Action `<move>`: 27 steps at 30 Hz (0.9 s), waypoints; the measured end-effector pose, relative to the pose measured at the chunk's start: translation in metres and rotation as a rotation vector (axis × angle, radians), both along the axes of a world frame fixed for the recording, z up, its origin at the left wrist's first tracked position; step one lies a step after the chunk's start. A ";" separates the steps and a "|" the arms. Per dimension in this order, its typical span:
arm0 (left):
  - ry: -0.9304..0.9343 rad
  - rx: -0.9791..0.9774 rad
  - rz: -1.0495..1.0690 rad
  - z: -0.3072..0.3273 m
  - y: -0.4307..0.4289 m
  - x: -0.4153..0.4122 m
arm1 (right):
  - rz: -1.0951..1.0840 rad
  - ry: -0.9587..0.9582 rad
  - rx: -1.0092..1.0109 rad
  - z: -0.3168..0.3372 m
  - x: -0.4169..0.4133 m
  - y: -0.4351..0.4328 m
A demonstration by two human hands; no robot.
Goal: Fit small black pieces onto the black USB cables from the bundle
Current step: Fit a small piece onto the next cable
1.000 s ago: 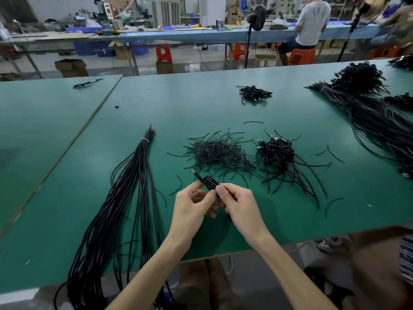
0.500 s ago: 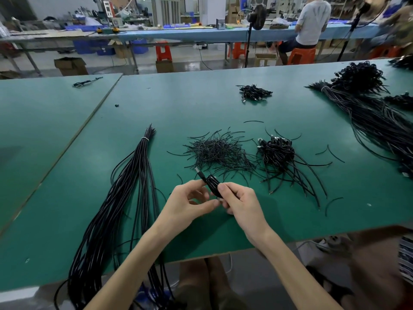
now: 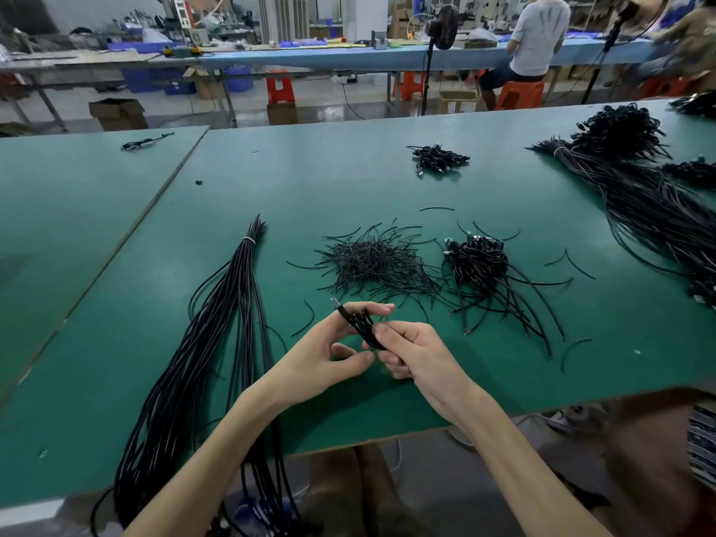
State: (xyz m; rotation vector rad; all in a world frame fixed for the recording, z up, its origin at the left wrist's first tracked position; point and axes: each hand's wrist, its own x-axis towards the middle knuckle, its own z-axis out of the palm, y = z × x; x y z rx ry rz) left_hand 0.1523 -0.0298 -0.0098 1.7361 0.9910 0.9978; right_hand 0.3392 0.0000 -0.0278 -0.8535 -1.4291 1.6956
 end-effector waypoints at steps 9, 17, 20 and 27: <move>0.006 0.028 0.103 -0.009 -0.001 0.007 | -0.032 -0.028 0.025 0.001 -0.001 -0.002; 0.099 0.061 0.274 -0.009 -0.002 0.006 | -0.044 -0.024 0.063 -0.001 -0.003 -0.003; 0.071 0.049 0.301 -0.010 -0.002 0.007 | -0.077 -0.051 0.089 -0.003 -0.004 -0.004; 0.131 0.049 0.379 -0.012 -0.004 0.005 | -0.186 -0.255 0.275 -0.003 -0.011 -0.012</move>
